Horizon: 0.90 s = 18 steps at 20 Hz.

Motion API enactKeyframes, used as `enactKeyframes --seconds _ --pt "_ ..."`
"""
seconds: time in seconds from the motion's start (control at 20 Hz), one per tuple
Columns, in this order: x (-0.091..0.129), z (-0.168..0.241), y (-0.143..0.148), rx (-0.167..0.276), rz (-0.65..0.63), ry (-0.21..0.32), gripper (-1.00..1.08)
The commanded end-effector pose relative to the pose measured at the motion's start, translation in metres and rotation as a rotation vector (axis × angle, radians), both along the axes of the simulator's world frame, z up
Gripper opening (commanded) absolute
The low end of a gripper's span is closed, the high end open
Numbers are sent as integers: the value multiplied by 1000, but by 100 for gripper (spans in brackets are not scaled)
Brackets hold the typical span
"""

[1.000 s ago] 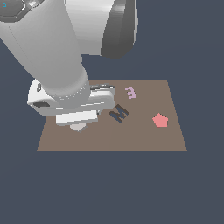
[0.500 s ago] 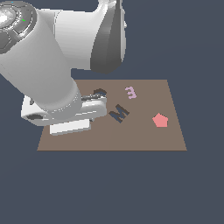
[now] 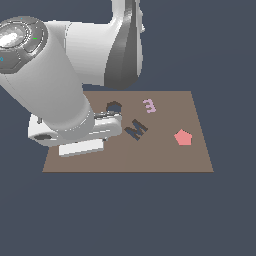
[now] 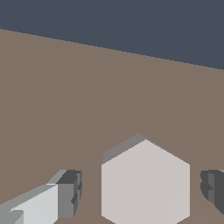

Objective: Insert a designated object into the corresponding slot on a board.

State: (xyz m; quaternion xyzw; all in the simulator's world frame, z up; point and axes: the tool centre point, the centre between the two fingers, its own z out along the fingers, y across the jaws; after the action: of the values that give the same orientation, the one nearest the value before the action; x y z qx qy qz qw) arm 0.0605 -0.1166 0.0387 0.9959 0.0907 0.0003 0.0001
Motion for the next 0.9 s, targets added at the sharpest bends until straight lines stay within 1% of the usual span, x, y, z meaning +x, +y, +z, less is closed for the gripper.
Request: enactKeyframes --seconds 0.0,0.1,0.15,0.85 --pt "0 -7 0 0 1 1 100" --pt "0 -9 0 0 1 1 100" --pt "0 -9 0 0 1 1 -100" --pt "0 -4 0 0 1 0 -100"
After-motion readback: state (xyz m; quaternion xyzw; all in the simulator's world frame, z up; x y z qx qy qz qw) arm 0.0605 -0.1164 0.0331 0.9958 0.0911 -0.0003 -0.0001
